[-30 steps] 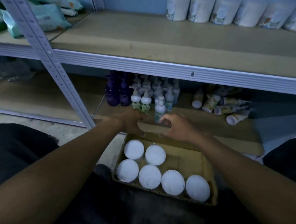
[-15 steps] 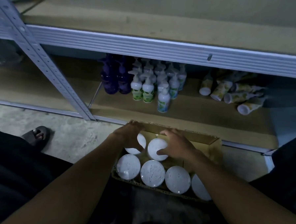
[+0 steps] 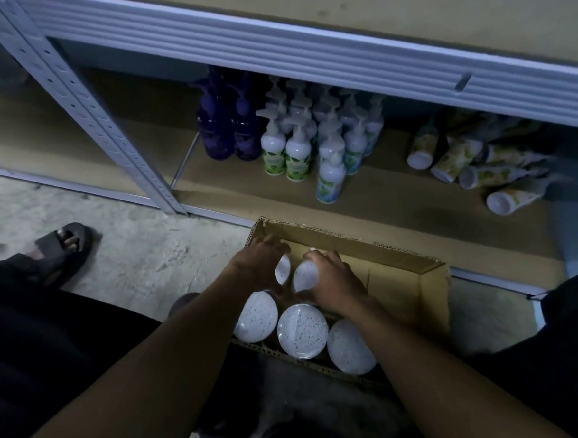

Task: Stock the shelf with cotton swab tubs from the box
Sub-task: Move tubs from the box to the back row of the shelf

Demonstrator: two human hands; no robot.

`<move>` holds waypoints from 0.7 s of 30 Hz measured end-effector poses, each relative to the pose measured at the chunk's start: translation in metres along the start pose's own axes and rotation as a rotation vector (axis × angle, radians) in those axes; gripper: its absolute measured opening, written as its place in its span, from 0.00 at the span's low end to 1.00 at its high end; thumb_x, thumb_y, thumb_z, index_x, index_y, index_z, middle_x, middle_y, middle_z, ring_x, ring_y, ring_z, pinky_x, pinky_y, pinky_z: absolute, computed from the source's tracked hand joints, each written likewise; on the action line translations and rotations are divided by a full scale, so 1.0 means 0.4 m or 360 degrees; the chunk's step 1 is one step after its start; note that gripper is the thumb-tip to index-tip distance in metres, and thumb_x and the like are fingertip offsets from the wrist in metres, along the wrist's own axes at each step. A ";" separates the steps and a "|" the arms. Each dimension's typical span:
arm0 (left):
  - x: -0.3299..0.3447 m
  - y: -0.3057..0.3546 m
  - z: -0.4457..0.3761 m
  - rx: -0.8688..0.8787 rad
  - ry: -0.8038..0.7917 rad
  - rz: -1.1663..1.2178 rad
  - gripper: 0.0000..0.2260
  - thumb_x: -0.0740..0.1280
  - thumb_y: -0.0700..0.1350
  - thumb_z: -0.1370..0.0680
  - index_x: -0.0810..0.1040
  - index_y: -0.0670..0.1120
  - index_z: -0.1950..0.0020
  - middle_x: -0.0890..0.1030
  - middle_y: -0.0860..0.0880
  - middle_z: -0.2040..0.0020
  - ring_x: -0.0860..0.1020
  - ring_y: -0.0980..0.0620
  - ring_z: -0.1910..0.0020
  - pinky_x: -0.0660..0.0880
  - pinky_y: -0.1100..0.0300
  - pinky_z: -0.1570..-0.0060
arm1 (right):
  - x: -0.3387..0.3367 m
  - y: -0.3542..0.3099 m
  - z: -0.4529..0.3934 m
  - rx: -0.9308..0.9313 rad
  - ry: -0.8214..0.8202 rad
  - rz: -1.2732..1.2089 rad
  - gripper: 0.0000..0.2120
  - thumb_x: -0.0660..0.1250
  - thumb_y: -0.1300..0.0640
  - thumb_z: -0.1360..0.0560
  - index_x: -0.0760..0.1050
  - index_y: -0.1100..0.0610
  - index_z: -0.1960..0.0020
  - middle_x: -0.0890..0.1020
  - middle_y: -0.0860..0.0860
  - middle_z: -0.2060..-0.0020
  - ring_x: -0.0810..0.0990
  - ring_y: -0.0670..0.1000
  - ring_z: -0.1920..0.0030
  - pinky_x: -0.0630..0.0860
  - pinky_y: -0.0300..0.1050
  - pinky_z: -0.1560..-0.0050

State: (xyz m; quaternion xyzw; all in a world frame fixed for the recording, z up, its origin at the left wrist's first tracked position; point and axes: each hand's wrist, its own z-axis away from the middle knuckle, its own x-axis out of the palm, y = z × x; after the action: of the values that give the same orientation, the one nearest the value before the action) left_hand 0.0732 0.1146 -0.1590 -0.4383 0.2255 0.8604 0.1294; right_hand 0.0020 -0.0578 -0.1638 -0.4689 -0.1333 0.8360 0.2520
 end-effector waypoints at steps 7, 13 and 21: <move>0.007 0.005 -0.008 -0.0017 0.0043 -0.0159 0.40 0.81 0.52 0.37 0.67 0.51 0.28 0.68 0.47 0.29 0.67 0.43 0.31 0.75 0.48 0.38 | 0.008 -0.003 -0.003 -0.0026 0.0059 0.0081 0.37 0.77 0.40 0.35 0.64 0.42 0.31 0.66 0.48 0.33 0.70 0.58 0.37 0.75 0.53 0.45; 0.013 0.007 -0.008 -0.0017 0.0061 -0.0196 0.39 0.80 0.50 0.34 0.65 0.50 0.27 0.66 0.47 0.28 0.67 0.42 0.30 0.74 0.47 0.38 | 0.010 -0.004 -0.003 -0.0023 0.0076 0.0096 0.36 0.77 0.40 0.35 0.64 0.43 0.33 0.67 0.49 0.34 0.71 0.58 0.38 0.74 0.52 0.47; 0.004 0.017 -0.006 -0.0011 0.0055 -0.0180 0.38 0.79 0.52 0.35 0.67 0.50 0.29 0.67 0.46 0.31 0.67 0.41 0.33 0.74 0.47 0.39 | -0.006 -0.007 0.010 0.0004 0.0067 0.0143 0.39 0.77 0.38 0.37 0.63 0.43 0.32 0.67 0.48 0.34 0.71 0.58 0.37 0.76 0.54 0.45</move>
State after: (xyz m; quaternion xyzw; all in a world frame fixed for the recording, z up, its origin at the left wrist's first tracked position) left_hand 0.0713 0.1077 -0.1596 -0.4655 0.1995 0.8449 0.1723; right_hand 0.0006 -0.0565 -0.1587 -0.4915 -0.1057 0.8367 0.2173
